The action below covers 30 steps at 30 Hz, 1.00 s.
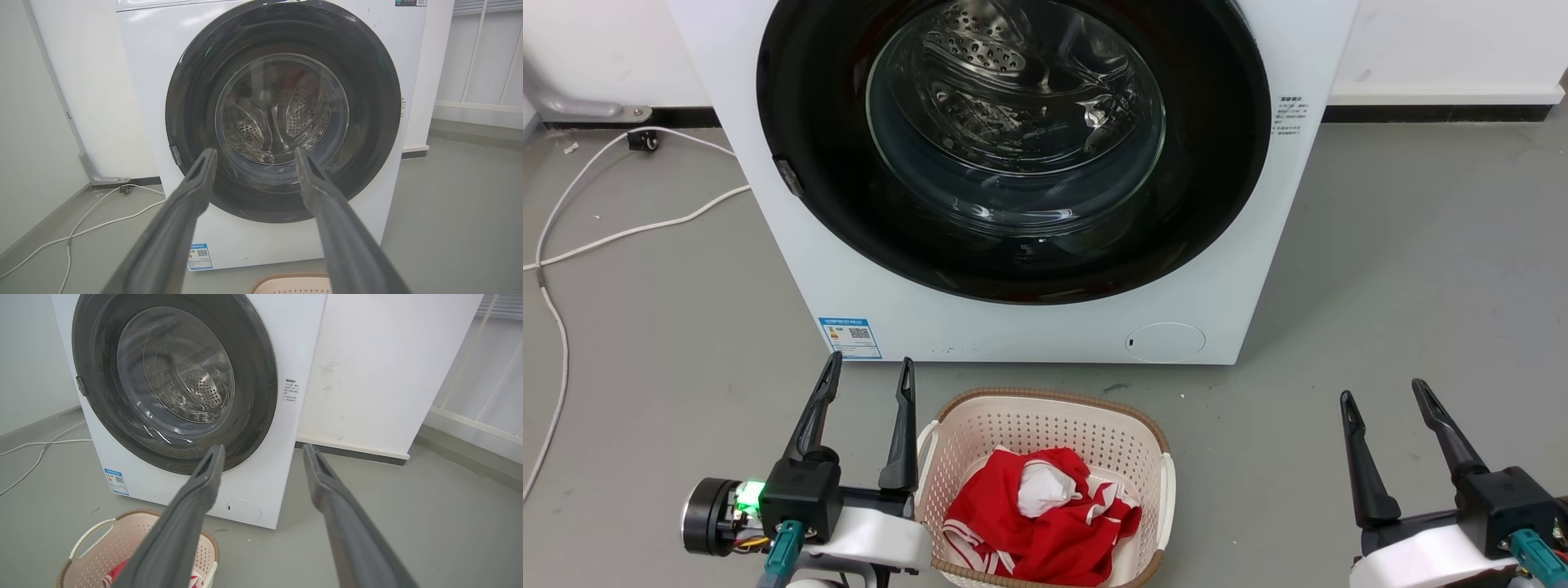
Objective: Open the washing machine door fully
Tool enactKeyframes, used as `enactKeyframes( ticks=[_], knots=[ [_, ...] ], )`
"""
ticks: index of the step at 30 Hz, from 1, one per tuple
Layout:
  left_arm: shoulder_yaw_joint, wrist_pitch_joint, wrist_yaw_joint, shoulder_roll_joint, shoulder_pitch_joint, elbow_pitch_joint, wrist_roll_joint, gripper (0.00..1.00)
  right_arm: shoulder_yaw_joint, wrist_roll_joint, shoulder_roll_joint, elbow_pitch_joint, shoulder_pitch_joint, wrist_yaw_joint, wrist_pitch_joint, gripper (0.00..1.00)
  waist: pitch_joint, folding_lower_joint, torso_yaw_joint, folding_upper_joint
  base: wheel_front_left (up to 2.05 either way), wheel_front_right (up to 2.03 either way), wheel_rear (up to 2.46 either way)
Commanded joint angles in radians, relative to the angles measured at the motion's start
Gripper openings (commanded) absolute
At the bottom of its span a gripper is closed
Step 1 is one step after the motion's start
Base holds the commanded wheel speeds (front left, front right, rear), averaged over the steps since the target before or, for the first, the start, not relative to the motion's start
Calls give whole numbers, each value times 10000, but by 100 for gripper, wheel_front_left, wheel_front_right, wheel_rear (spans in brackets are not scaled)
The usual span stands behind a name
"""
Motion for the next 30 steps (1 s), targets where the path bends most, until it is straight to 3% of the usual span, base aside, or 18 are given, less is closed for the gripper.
enactKeyframes(
  ticks=[1, 10, 11, 12, 13, 20, 30],
  knots=[
    [30, -73, -49, -5, 66, 13, 10, 100, -14, 23, 45, 11, 27, -7, -23, 100, -1, 0, 1, 0, 0, 0, 0],
    [132, -70, -145, -61, 39, 122, -8, 100, 7, 205, 43, 42, 13, -7, -65, 100, 9, 0, 11, 0, 0, 0, 0],
    [135, -62, -141, -64, 35, 127, -2, 100, -18, 327, 43, 59, 22, -7, -56, 95, 10, 0, 15, 0, 0, 0, 0],
    [136, -62, -153, -69, 28, 133, 4, 100, -23, 424, 43, 71, 30, -7, -51, 37, 9, 0, 25, 0, 0, 0, 0],
    [133, -62, -167, -71, 17, 137, 9, 100, -23, 492, 43, 75, 38, -7, -49, 0, 7, 0, 36, 0, 0, 0, 0],
    [165, -61, -221, -114, -28, 169, 7, 100, -71, 1425, 42, 57, -112, -7, -274, 0, -6, 0, 104, 0, 0, 0, 0],
    [281, -59, -236, -177, -227, 66, -37, 100, -525, 7207, 34, 1088, -1392, -5, -468, 0, 328, 0, 82, 0, 0, 0, 0]
  ],
)
